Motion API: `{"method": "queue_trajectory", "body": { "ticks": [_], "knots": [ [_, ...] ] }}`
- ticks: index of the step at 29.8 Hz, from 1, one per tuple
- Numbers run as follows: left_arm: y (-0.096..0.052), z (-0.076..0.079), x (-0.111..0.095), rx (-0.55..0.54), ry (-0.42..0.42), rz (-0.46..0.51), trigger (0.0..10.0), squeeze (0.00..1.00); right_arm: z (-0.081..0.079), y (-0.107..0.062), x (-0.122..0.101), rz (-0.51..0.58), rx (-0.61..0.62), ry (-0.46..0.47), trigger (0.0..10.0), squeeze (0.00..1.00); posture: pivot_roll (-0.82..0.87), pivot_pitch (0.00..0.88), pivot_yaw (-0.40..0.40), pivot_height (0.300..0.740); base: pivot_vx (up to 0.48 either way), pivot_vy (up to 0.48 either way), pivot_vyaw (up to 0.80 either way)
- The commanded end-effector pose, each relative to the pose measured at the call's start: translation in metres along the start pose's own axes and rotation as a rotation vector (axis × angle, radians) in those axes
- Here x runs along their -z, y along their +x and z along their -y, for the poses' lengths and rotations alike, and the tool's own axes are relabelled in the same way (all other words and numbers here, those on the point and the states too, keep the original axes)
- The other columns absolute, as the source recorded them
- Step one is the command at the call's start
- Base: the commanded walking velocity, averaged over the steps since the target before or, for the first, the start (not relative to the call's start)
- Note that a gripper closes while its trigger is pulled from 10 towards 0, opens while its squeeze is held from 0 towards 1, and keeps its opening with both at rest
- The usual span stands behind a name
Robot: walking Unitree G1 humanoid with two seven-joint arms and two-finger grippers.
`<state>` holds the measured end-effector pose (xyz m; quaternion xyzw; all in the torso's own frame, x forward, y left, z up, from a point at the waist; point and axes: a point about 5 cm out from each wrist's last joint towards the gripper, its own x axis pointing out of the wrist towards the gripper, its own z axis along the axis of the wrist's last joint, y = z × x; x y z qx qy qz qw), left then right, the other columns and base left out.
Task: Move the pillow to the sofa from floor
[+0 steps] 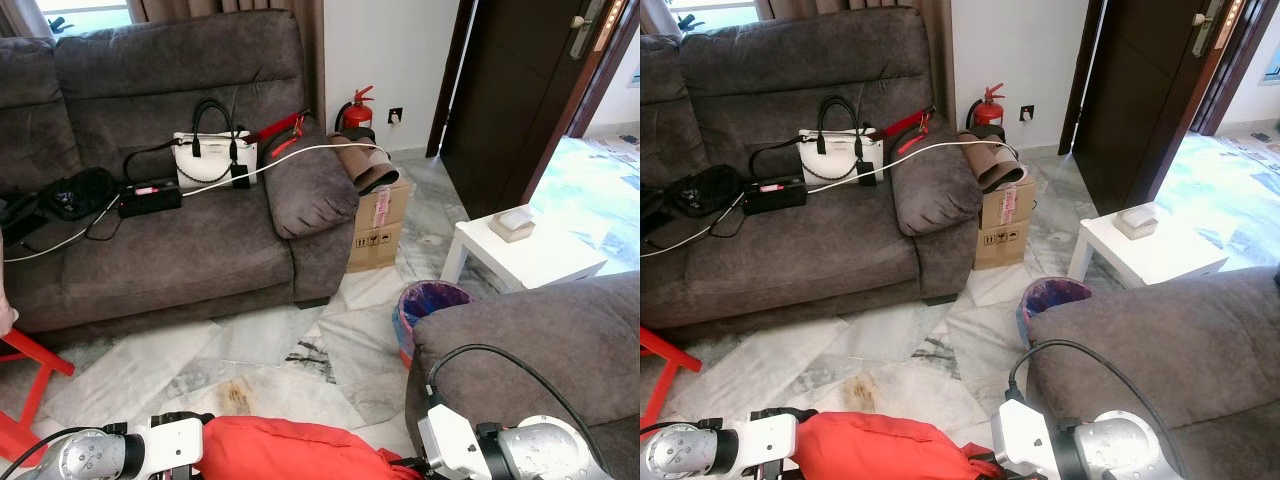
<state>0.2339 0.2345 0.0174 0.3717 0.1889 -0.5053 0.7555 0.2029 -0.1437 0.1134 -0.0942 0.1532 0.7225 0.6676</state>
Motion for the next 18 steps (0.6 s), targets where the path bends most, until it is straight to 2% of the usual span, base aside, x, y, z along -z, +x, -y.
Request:
{"method": "queue_trajectory", "body": {
  "ticks": [1,12,18],
  "knots": [
    [0.001,0.0,-0.002,0.004,-0.013,0.019,0.0,0.0,-0.003,0.002,-0.024,0.089,-0.028,-0.097,10.0,0.0,0.0,0.063,0.049,0.74,0.0,0.0,0.0],
    [0.003,0.01,-0.002,0.084,-0.009,0.025,0.0,0.0,-0.004,0.004,-0.022,0.088,-0.026,-0.089,10.0,0.0,0.0,0.071,0.051,0.74,0.0,0.0,0.0],
    [0.004,0.009,-0.003,0.087,-0.003,0.021,0.0,0.0,-0.005,0.006,-0.022,0.095,-0.023,-0.086,10.0,0.0,0.0,0.073,0.057,0.74,0.0,0.0,0.0]
  ]
}}
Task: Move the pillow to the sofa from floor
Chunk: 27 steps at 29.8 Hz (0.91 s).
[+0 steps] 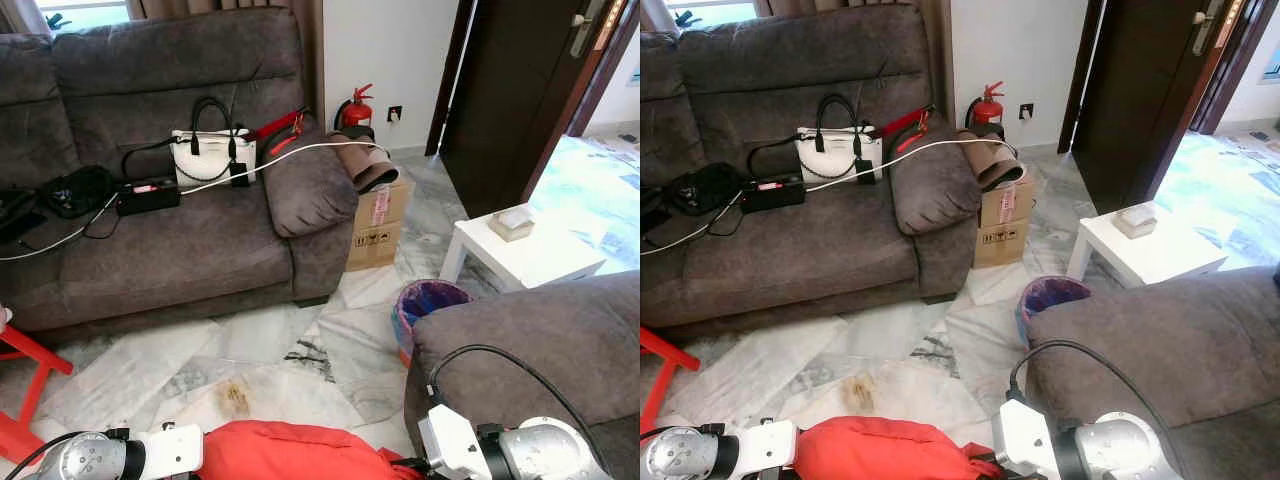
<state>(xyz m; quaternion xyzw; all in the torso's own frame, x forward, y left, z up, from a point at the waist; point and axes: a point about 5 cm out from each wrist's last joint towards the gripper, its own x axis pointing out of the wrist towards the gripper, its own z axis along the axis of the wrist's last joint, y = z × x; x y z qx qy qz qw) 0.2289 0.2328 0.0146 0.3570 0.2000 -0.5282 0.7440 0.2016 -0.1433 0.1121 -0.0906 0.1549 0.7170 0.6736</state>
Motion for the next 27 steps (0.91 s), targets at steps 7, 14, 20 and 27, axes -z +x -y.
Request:
{"method": "queue_trajectory", "body": {
  "ticks": [7,14,20,27],
  "knots": [
    [0.003,0.003,-0.004,0.039,0.017,0.018,0.0,0.0,-0.004,0.006,-0.023,0.092,-0.033,-0.095,10.0,0.0,0.01,0.072,0.061,0.74,0.0,0.0,0.0],
    [0.001,0.003,-0.004,0.068,0.05,0.009,0.0,0.0,-0.004,0.009,-0.019,0.104,-0.017,-0.08,10.0,0.0,0.01,0.075,0.069,0.74,0.0,0.0,0.0],
    [0.002,-0.003,-0.008,0.028,0.062,0.012,0.0,0.0,-0.004,0.01,-0.015,0.108,0.001,-0.057,10.0,0.0,0.01,0.078,0.074,0.74,0.0,0.0,0.0],
    [0.005,-0.003,-0.018,0.038,0.07,0.065,0.0,0.0,-0.003,0.01,-0.01,0.116,0.016,-0.035,10.0,0.0,0.01,0.08,0.074,0.74,0.0,0.0,0.0]
  ]
}}
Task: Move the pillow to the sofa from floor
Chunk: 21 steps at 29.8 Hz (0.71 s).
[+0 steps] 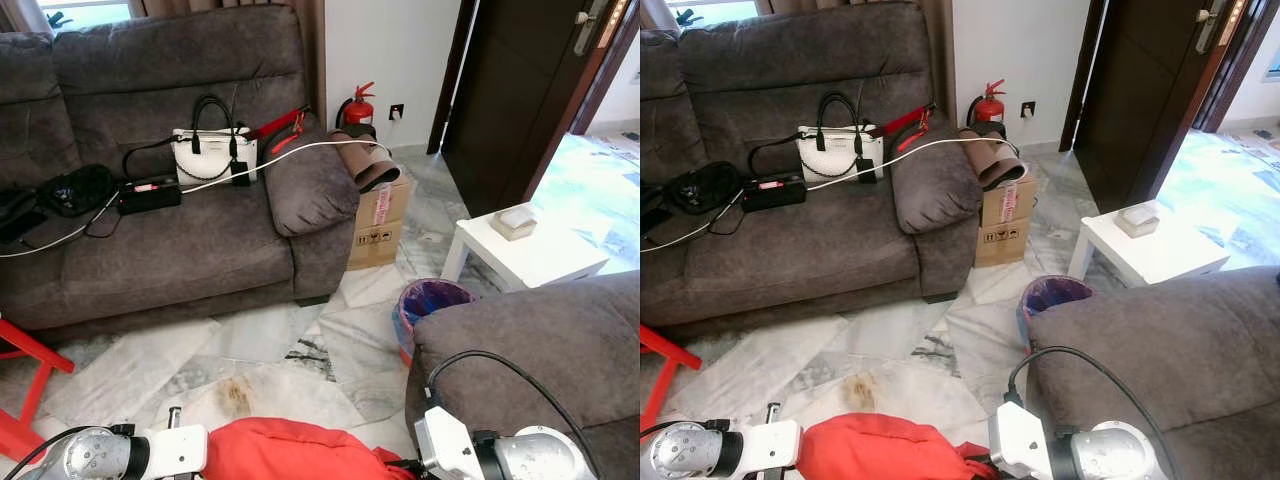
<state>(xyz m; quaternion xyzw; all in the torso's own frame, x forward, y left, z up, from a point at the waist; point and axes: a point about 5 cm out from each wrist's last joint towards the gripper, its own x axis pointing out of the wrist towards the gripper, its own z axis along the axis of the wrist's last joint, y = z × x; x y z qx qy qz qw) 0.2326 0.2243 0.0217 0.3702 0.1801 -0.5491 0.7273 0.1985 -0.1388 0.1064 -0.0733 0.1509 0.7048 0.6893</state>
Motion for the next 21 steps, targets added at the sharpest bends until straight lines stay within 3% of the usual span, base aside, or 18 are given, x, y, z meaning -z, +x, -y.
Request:
{"method": "queue_trajectory", "body": {
  "ticks": [1,21],
  "knots": [
    [0.0031,0.0002,-0.0067,0.008,0.009,0.041,0.0,0.0,-0.0014,0.0044,-0.0138,0.084,-0.02,-0.058,10.0,0.0,0.01,0.08,0.074,0.74,0.0,0.0,0.0],
    [0.0031,0.0002,-0.0067,0.008,0.009,0.041,0.0,0.0,-0.0014,0.0044,-0.0138,0.084,-0.02,-0.058,10.0,0.0,0.01,0.08,0.074,0.74,0.0,0.0,0.0]
  ]
}}
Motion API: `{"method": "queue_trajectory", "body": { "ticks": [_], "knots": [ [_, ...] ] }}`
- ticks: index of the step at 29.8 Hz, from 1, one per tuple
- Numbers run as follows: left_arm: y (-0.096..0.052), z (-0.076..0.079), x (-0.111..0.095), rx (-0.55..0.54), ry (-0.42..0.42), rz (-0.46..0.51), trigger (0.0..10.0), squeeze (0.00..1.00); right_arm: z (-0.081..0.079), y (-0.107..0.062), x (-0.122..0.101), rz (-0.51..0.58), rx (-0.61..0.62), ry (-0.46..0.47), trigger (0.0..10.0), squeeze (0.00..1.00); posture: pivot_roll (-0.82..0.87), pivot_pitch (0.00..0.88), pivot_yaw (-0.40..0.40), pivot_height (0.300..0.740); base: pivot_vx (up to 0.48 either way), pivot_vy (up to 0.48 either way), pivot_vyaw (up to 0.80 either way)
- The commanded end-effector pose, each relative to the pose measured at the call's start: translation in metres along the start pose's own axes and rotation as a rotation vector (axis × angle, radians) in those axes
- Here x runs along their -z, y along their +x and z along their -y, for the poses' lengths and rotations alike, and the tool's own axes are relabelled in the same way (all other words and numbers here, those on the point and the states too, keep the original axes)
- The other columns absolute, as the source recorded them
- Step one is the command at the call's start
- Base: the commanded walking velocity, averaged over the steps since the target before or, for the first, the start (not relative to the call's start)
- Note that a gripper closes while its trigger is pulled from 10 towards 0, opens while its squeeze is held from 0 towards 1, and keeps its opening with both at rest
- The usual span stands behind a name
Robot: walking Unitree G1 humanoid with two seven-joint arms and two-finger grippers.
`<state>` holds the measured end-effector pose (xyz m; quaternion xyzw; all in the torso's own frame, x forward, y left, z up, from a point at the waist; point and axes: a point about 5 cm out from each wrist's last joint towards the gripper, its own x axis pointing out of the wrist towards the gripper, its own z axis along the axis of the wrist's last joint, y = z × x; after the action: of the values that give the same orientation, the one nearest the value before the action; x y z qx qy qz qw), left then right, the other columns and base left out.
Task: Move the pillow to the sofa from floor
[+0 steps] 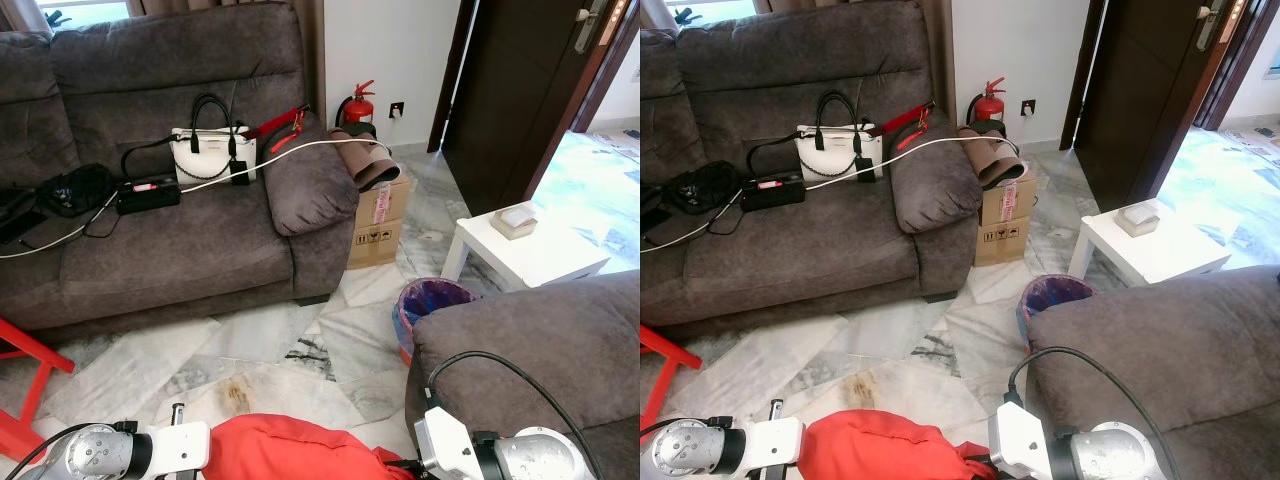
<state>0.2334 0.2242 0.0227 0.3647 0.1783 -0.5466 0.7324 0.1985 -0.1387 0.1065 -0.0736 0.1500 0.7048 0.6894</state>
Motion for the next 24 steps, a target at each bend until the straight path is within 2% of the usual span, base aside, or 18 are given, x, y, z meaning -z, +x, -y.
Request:
{"method": "queue_trajectory", "body": {
  "ticks": [1,8,9,10,11,12,20,24],
  "knots": [
    [0.003,0.001,-0.006,0.017,0.02,0.033,0.0,0.0,-0.001,0.004,-0.014,0.083,-0.02,-0.056,10.0,0.0,0.01,0.08,0.074,0.74,0.0,0.0,0.0],
    [0.003,0.001,-0.008,0.014,0.016,0.041,0.0,0.0,-0.001,0.004,-0.013,0.082,-0.017,-0.052,10.0,0.0,0.01,0.079,0.074,0.74,0.0,0.0,0.0],
    [0.009,-0.028,-0.039,-0.214,-0.021,0.182,10.0,0.0,0.024,-0.001,-0.002,0.165,0.258,-0.015,10.0,0.0,0.02,0.103,0.07,0.74,0.0,0.0,0.0],
    [0.002,-0.058,-0.076,-0.466,-0.085,0.362,10.0,0.0,0.048,-0.007,0.016,0.272,0.589,0.071,10.0,0.0,0.02,0.104,0.07,0.74,0.0,0.0,0.0],
    [0.002,-0.058,-0.076,-0.466,-0.085,0.362,10.0,0.0,0.048,-0.007,0.016,0.272,0.589,0.071,10.0,0.0,0.02,0.104,0.07,0.74,0.0,0.0,0.0],
    [-0.001,-0.064,-0.082,-0.514,-0.1,0.397,10.0,0.0,0.052,-0.008,0.02,0.294,0.653,0.094,10.0,0.0,0.02,0.105,0.071,0.74,0.0,0.0,0.0],
    [-0.003,-0.065,-0.078,-0.52,-0.087,0.366,10.0,0.0,0.053,-0.006,0.018,0.311,0.67,0.089,10.0,0.0,0.03,0.114,0.068,0.74,0.0,0.0,0.0],
    [0.003,-0.058,-0.079,-0.556,-0.179,0.34,10.0,0.0,0.065,-0.005,0.022,0.358,0.788,0.085,10.0,0.0,0.02,0.115,0.069,0.74,0.0,0.0,0.0]
  ]
}}
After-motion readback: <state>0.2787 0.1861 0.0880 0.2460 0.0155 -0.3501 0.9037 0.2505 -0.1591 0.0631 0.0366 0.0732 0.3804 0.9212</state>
